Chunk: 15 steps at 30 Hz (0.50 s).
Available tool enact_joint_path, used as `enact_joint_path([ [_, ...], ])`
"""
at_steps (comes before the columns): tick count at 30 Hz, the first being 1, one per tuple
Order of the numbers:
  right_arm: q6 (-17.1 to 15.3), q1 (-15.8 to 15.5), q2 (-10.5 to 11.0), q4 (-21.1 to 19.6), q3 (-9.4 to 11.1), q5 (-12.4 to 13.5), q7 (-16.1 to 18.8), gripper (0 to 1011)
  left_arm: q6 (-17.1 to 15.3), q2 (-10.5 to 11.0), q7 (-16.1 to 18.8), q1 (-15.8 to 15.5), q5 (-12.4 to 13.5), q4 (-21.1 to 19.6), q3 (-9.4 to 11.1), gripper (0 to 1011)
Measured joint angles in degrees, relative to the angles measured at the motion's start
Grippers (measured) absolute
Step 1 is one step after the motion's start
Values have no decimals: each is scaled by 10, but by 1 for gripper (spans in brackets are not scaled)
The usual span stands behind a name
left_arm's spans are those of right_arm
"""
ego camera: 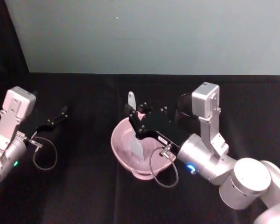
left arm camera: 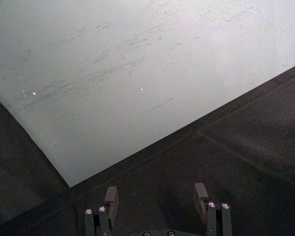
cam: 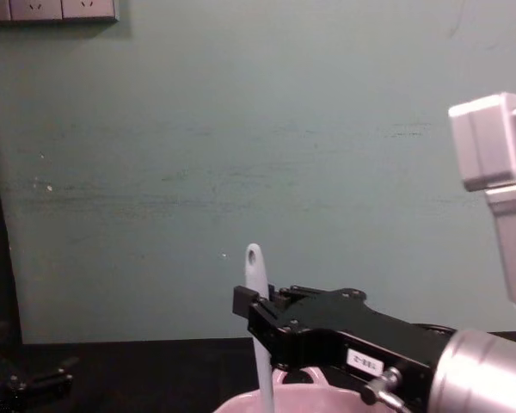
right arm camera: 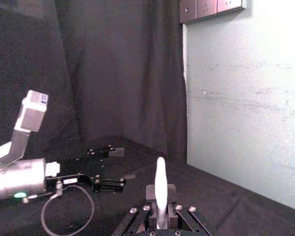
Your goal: Use the one hand to pick up the spoon and stir the clear water in the bowl.
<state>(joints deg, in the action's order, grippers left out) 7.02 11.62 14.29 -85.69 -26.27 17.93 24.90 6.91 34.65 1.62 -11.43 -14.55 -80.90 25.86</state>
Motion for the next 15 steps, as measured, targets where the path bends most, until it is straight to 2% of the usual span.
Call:
enact_joint_path([
  [6,10,44,-19,50,-6,-16,-1,121,0,0,0,0,0,0,0,1011],
  [15,14,73,-27,87,2,-29,-10,121,0,0,0,0,0,0,0,1011],
])
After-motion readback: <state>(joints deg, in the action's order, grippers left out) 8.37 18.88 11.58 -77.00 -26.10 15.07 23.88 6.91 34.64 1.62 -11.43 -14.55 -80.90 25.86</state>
